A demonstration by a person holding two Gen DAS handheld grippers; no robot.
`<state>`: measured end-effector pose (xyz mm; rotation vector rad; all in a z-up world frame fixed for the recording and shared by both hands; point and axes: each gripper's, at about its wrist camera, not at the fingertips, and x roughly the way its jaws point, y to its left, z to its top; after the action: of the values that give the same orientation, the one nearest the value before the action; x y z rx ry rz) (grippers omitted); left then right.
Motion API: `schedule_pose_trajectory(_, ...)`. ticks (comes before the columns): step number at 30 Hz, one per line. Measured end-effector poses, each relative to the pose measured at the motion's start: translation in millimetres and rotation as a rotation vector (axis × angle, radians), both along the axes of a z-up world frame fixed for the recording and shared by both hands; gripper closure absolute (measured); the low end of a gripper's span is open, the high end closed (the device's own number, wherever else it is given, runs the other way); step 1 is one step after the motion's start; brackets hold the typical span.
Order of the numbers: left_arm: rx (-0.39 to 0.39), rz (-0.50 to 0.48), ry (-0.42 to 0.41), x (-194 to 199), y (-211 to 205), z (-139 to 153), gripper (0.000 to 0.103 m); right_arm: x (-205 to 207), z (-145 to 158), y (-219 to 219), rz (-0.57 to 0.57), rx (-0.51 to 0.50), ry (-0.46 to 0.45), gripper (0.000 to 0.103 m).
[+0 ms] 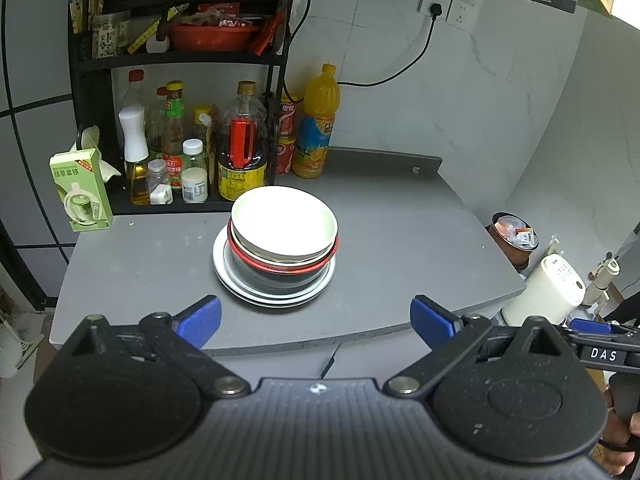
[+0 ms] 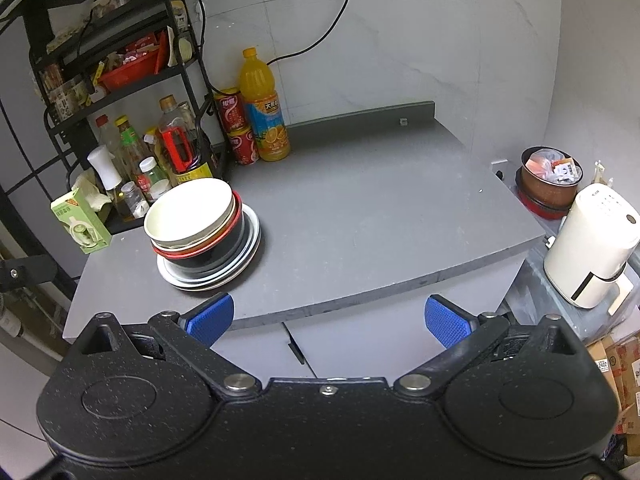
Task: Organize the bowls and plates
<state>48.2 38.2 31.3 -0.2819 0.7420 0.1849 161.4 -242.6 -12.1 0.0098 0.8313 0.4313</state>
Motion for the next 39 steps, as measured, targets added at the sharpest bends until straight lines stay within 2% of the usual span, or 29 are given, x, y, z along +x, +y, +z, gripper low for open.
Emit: schedule_pose_trajectory(39,0.004,0.024,0.03,2.3,-6.9,-6.1,0.003,0.8,-4.9,-4.4,0.016,0.01,0.008,0.0)
